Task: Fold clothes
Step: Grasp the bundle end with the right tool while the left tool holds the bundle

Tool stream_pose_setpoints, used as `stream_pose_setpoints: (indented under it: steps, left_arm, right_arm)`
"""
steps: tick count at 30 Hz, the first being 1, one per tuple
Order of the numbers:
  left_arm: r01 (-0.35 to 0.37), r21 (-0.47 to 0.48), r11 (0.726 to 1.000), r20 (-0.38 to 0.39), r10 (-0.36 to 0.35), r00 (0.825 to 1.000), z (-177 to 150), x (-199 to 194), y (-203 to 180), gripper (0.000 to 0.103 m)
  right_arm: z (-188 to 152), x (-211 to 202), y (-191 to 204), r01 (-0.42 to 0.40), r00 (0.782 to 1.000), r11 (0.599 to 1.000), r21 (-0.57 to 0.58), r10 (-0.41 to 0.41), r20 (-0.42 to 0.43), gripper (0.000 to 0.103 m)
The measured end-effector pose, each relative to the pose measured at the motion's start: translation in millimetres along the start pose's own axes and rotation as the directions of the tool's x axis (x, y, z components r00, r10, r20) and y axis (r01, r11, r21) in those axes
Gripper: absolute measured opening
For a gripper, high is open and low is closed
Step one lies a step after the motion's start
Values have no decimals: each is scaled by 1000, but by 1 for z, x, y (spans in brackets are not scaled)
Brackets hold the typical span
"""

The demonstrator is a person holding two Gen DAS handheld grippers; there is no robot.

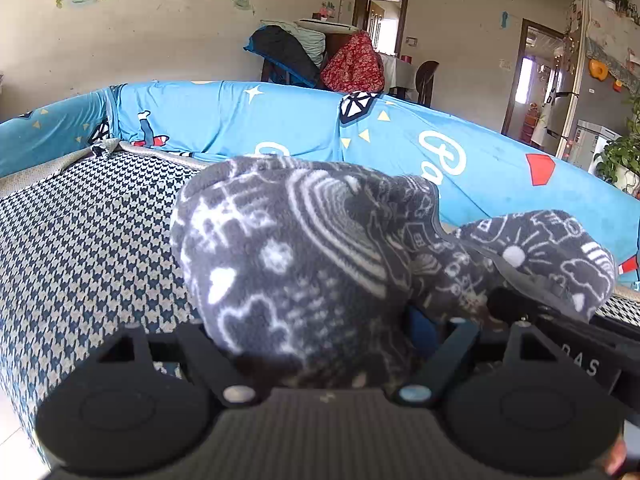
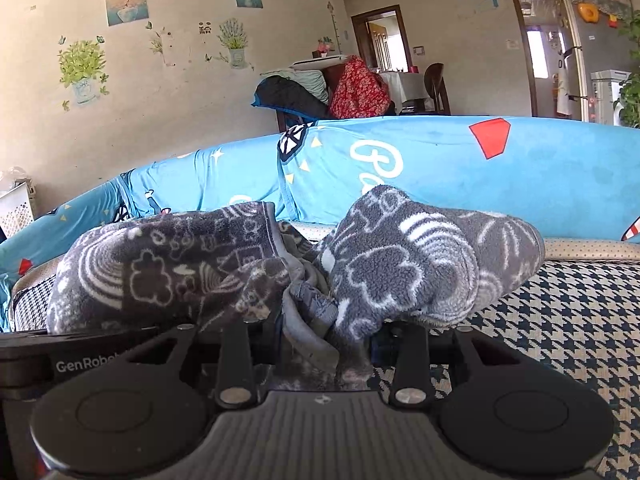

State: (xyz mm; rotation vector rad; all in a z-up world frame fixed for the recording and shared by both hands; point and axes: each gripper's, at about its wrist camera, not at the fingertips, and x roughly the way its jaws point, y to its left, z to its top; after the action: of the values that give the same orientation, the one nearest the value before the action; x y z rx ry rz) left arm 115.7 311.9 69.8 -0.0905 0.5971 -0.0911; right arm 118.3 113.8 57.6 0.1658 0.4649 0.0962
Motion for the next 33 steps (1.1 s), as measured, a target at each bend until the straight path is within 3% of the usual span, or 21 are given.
stream_pose_setpoints:
  steps: [9, 33]
  left_arm:
    - [-58, -29, 998, 27, 59, 998, -1, -4, 27, 80]
    - [-189, -20, 982, 90, 190, 978, 9, 12, 57, 80]
  right_arm:
    - [3, 18, 23, -61, 998, 998, -27, 61, 12, 37]
    - [0, 60, 65, -153, 987, 987, -57, 155, 29, 37]
